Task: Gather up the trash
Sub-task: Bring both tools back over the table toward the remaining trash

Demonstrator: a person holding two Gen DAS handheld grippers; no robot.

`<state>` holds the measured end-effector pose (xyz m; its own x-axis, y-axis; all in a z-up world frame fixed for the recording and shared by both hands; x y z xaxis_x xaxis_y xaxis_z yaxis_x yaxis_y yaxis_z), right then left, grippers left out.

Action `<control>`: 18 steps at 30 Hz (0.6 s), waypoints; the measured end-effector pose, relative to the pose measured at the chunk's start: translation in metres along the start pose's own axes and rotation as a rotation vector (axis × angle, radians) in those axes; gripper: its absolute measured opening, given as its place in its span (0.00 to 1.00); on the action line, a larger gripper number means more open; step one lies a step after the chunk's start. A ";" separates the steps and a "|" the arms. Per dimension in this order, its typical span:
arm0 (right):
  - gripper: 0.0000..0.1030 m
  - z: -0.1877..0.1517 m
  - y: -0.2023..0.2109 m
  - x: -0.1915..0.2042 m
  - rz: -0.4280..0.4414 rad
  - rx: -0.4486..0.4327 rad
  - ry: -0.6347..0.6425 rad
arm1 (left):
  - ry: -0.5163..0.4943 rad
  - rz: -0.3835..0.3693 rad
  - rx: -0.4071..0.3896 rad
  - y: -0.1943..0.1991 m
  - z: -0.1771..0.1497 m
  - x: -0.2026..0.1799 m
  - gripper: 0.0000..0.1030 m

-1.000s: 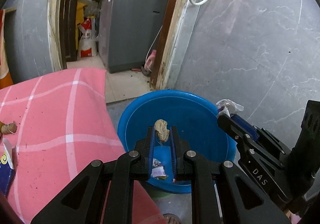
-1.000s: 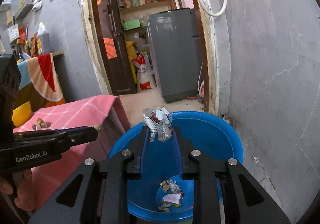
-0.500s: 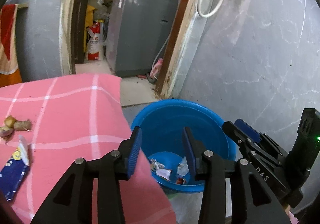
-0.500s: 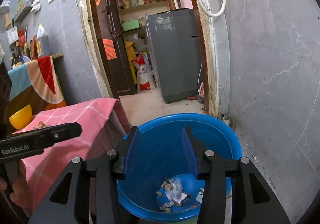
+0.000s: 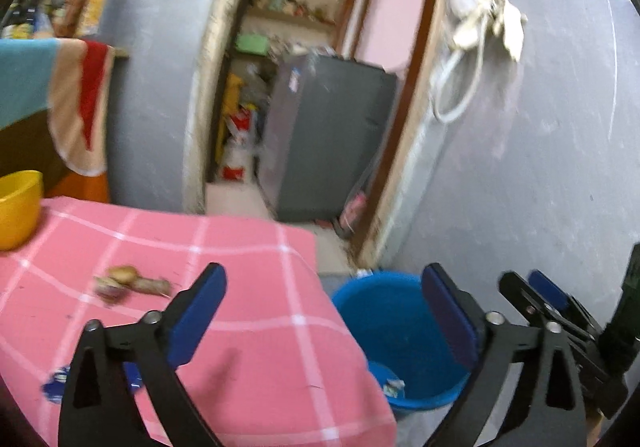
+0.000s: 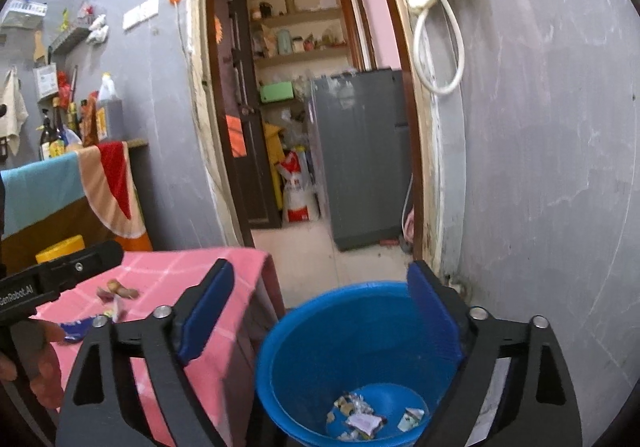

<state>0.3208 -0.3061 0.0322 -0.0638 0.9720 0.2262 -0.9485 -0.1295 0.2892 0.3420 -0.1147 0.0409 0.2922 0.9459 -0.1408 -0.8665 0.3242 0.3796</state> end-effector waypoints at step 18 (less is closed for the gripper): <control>1.00 0.023 0.042 0.099 0.150 -0.171 0.049 | 0.007 0.242 -0.206 0.114 0.013 0.086 0.98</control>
Point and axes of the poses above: each gripper's, at about its wrist camera, not at the fingertips, and y roughly against the way its jaws point, x to its left, z to its top, the point moved 7 cm from there along -y, roughly the way its jaws point, and after that the axes turned 7 degrees about -y, right-handed, at the moved point
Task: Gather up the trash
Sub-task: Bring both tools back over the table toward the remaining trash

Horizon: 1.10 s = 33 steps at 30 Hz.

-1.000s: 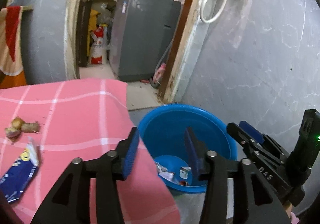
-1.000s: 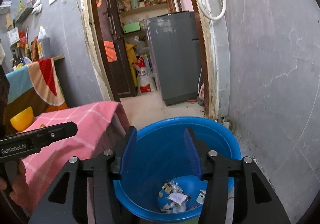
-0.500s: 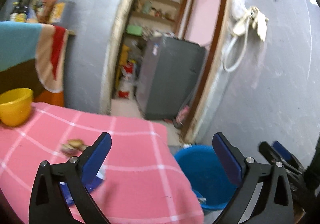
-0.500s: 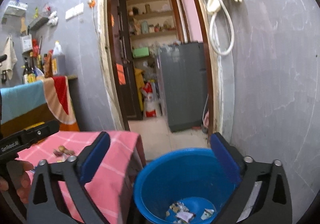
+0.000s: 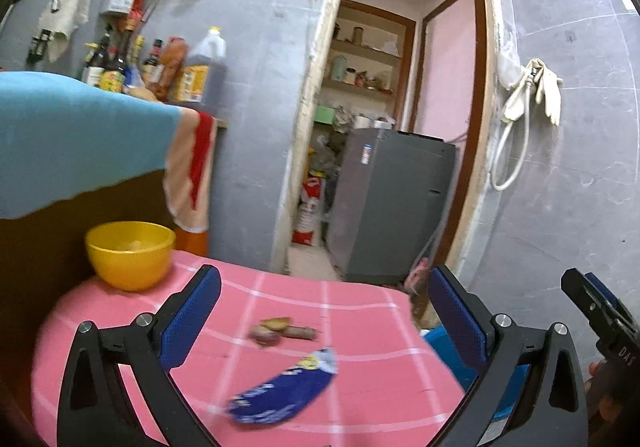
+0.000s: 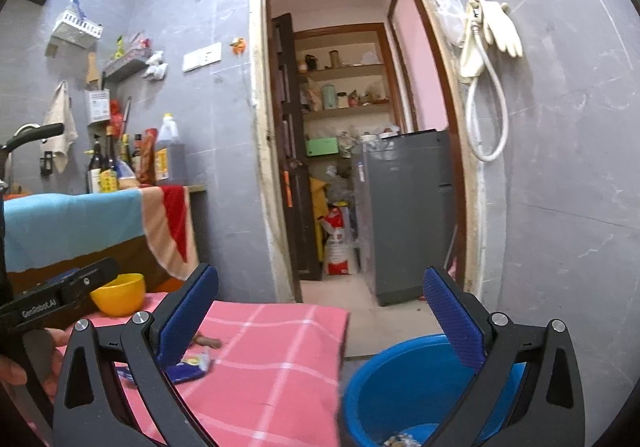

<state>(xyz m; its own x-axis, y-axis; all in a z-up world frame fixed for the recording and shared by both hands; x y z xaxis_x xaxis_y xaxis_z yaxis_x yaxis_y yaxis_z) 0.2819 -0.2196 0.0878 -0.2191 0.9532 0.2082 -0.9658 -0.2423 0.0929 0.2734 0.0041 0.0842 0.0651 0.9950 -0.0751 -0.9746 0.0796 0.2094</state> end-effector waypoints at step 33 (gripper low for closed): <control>0.99 -0.075 -0.096 0.083 0.136 0.312 0.099 | -0.031 0.074 0.161 -0.030 -0.054 0.091 0.98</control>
Point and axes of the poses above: each gripper's, at about its wrist camera, not at the fingertips, and y roughly against the way its jaws point, x to its left, z to its top, the point moved 7 cm from there along -y, roughly the way its jaws point, and after that the axes turned 7 degrees about -y, right-handed, at the moved point
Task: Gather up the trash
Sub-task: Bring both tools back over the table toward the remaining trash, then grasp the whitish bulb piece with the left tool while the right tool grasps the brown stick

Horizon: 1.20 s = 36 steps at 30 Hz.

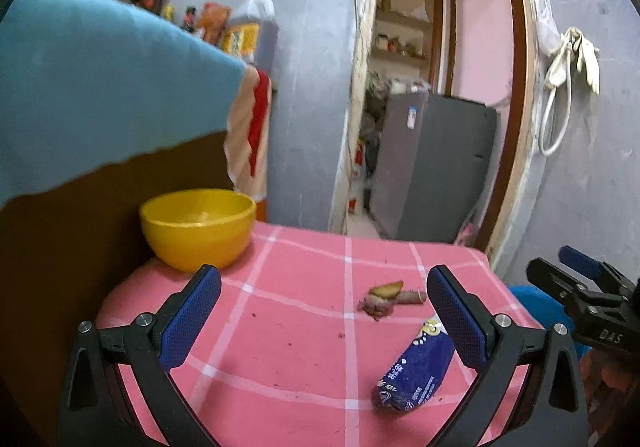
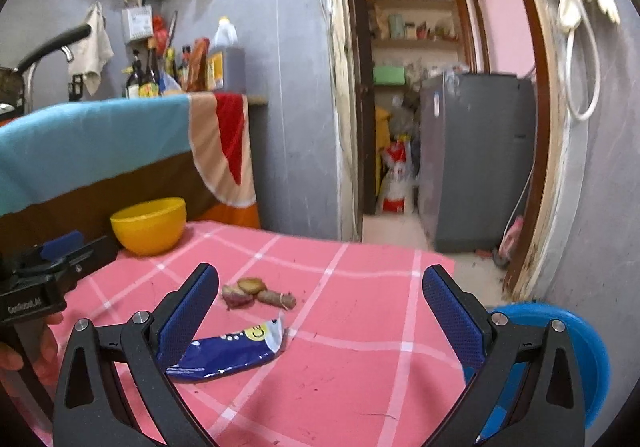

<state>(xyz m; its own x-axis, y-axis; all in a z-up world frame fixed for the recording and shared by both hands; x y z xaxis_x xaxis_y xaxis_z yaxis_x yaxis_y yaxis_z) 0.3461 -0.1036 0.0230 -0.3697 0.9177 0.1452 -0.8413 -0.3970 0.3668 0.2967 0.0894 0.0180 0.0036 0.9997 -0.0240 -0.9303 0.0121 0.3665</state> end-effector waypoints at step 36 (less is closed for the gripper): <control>0.30 -0.038 -0.125 0.011 0.155 0.547 0.076 | 0.021 -0.303 0.480 -0.124 -0.028 -0.038 0.25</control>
Point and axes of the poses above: each gripper's, at about its wrist camera, not at the fingertips, and y roughly against the way its jaws point, x to its left, z to its top, the point moved 7 cm from there along -y, roughly the way its jaws point, and after that the axes turned 7 degrees about -y, right-handed, at the moved point
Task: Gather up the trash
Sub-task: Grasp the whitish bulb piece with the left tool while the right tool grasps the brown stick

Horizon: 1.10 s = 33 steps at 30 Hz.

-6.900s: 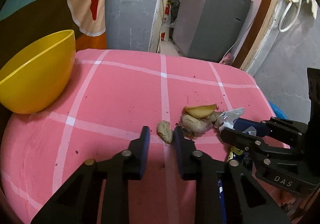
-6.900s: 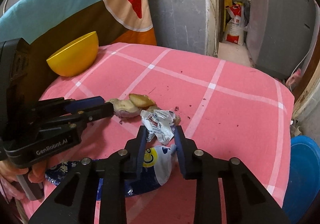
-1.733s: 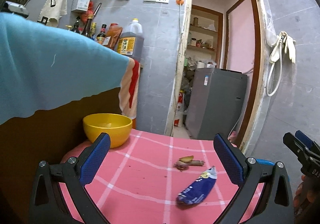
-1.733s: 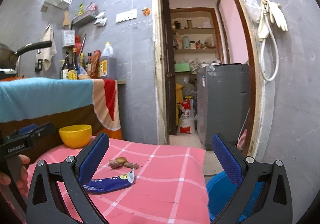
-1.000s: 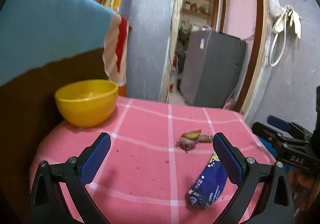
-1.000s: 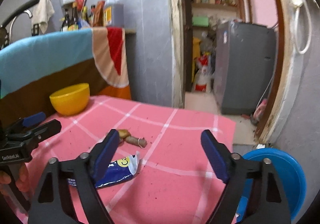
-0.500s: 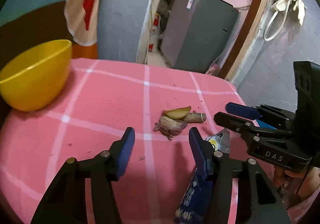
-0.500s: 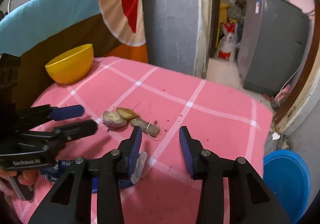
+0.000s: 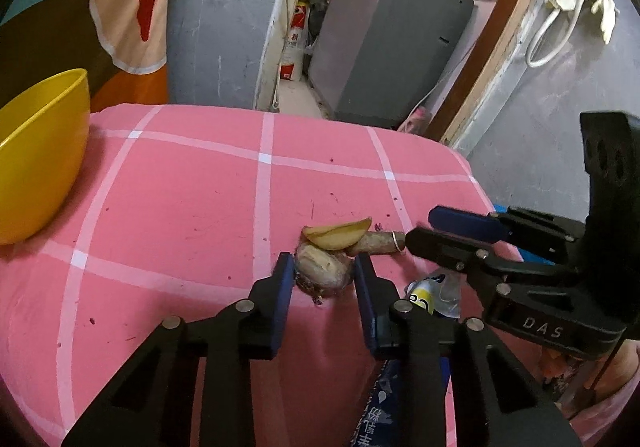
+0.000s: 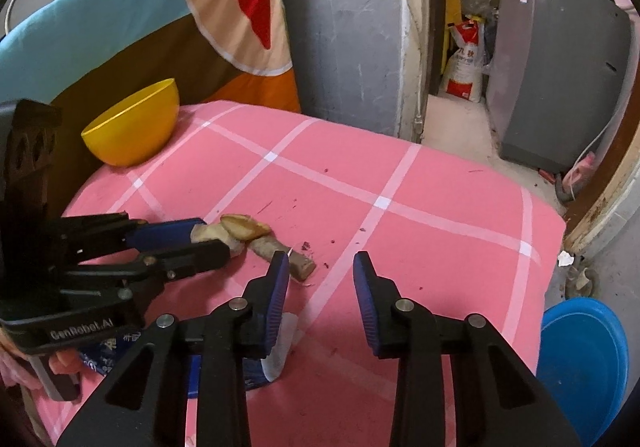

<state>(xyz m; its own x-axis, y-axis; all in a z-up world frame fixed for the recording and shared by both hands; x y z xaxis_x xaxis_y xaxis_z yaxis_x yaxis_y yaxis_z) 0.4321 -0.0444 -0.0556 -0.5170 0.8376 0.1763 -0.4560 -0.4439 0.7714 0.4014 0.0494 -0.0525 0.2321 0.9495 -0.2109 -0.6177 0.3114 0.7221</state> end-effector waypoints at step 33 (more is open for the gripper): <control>0.13 -0.023 0.012 0.005 -0.002 0.021 0.049 | -0.023 0.040 0.044 -0.002 -0.001 0.000 0.24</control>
<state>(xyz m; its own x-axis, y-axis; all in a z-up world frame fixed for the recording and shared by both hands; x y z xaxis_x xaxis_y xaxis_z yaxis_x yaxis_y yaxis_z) 0.4079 -0.0530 -0.0596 -0.5512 0.8216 0.1456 -0.4418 -0.4354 0.7844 0.4015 0.0485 -0.0546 0.2260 0.9598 -0.1665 -0.5935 0.2712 0.7578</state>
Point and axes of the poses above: each gripper's, at about its wrist camera, not at the fingertips, and y roughly against the way its jaws point, x to its left, z to its top, the point moved 7 cm from there along -y, roughly the way its jaws point, and after that the axes turned 7 degrees about -y, right-handed, at the moved point
